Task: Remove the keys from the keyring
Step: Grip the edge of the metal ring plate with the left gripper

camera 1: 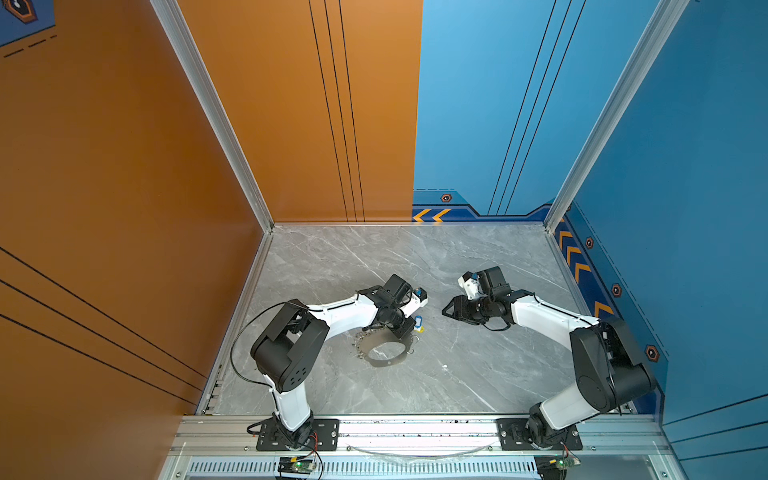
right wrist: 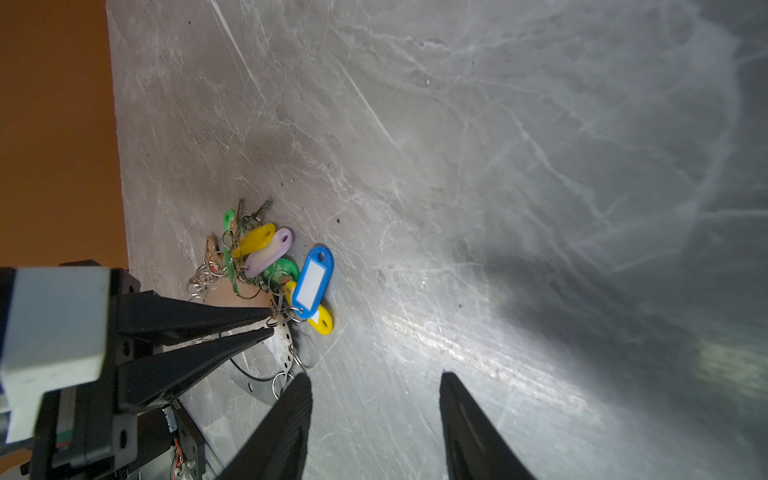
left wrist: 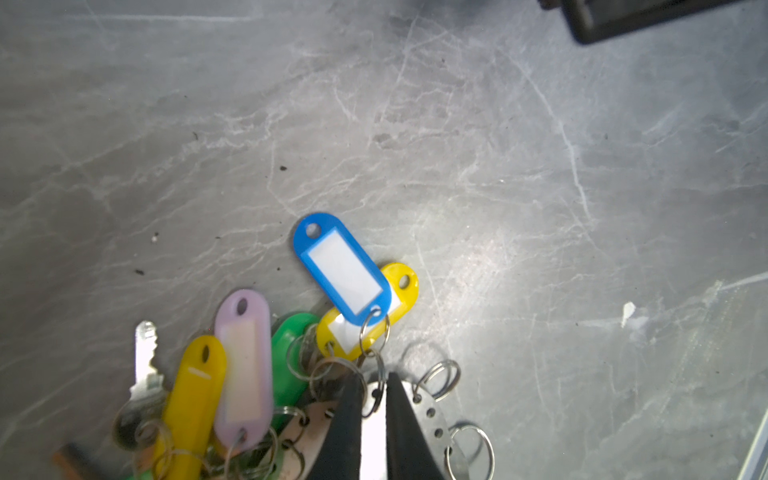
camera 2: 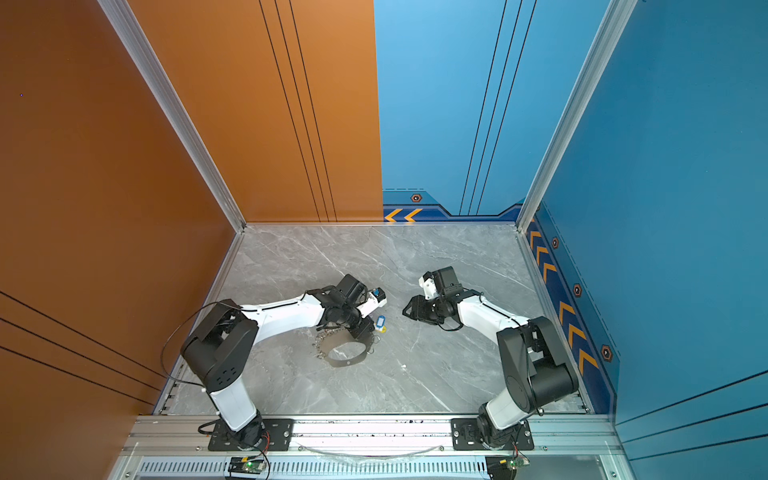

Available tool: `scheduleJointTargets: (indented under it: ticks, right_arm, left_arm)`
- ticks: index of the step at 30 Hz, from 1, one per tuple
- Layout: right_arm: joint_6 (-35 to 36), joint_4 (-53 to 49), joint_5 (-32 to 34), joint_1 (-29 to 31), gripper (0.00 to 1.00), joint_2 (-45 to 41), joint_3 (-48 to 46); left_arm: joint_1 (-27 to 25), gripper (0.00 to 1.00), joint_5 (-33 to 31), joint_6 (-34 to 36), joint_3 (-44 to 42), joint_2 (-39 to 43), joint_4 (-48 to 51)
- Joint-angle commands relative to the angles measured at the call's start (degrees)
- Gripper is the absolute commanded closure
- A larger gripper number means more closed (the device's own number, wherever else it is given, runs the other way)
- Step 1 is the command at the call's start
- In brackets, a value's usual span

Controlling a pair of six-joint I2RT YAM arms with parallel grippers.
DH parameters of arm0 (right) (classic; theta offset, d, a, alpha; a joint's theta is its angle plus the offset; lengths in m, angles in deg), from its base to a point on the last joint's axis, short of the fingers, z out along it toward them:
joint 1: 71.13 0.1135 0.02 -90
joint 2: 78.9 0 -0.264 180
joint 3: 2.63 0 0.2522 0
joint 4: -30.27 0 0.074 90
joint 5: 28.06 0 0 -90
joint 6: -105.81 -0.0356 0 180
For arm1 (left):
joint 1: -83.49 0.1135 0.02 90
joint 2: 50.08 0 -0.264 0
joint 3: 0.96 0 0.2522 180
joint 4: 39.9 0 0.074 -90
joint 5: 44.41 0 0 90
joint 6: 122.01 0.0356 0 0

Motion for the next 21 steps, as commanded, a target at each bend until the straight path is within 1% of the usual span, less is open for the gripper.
scheduleJointTargets:
  ticks: [1, 5, 7, 12, 18, 21]
  right_arm:
    - [-1.23, 0.27, -0.31, 0.20, 0.48, 0.50, -0.37]
    - [-1.18, 0.18, -0.06, 0.29, 0.48, 0.31, -0.37]
    - [-1.23, 0.27, -0.05, 0.36, 0.48, 0.52, -0.28]
    - [-1.18, 0.28, 0.00, 0.48, 0.48, 0.60, -0.28]
    - [-1.28, 0.29, 0.13, 0.56, 0.48, 0.56, -0.28]
    - [-1.44, 0.30, 0.15, 0.75, 0.48, 0.90, -0.01]
  left_arm:
    - [-0.56, 0.86, 0.48, 1.11, -0.17, -0.12, 1.22]
    - [-0.56, 0.87, -0.85, 1.25, -0.69, -0.23, 1.19]
    - [-0.38, 0.90, -1.06, 1.23, -0.73, -0.13, 1.22]
    - [-0.40, 0.90, -1.14, 1.19, -0.51, -0.40, 1.25]
    - [-0.31, 0.99, -1.46, 1.22, -1.05, 0.24, 1.25]
    - [-0.33, 1.00, -1.28, 1.21, -1.23, 1.47, 1.17]
